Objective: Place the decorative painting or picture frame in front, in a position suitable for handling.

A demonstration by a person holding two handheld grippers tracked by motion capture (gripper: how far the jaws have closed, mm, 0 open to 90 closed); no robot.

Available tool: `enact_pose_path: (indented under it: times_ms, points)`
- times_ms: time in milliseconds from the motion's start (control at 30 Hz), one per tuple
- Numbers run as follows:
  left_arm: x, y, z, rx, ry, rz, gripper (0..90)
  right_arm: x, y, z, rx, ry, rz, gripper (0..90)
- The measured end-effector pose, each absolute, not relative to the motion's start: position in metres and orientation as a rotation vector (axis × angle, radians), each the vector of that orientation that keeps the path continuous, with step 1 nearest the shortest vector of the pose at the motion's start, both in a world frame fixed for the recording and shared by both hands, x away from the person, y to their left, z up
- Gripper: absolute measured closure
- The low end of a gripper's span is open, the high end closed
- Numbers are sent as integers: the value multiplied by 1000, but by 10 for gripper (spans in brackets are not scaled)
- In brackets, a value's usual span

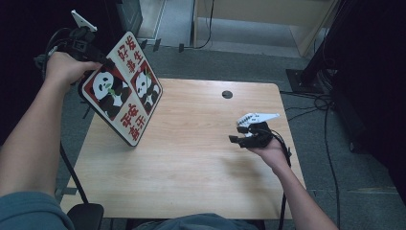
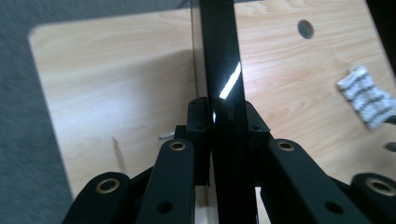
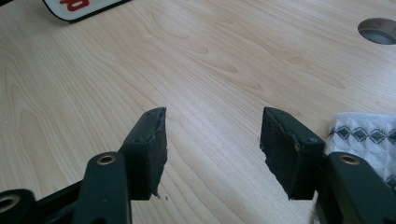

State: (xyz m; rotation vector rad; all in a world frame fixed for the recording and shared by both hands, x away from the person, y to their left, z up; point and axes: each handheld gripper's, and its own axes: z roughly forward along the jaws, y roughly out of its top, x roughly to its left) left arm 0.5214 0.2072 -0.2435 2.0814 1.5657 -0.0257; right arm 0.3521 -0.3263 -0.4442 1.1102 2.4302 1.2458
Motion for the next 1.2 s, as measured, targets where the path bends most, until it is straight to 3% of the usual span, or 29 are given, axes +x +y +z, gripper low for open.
enact_pose_path:
  times_ms: [267, 600, 1200]
  points:
    - [504, 178, -220, 2192, 1488, 41, 796, 354, -332, -443, 1106, 2406, 1294, 431]
    - [463, 144, -197, 2172, 1338, -20, 795, 354, -333, -443, 1104, 2385, 1266, 423]
    - [434, 49, -231, 2252, 1193, -114, 795, 356, -340, -444, 1135, 2365, 1228, 422]
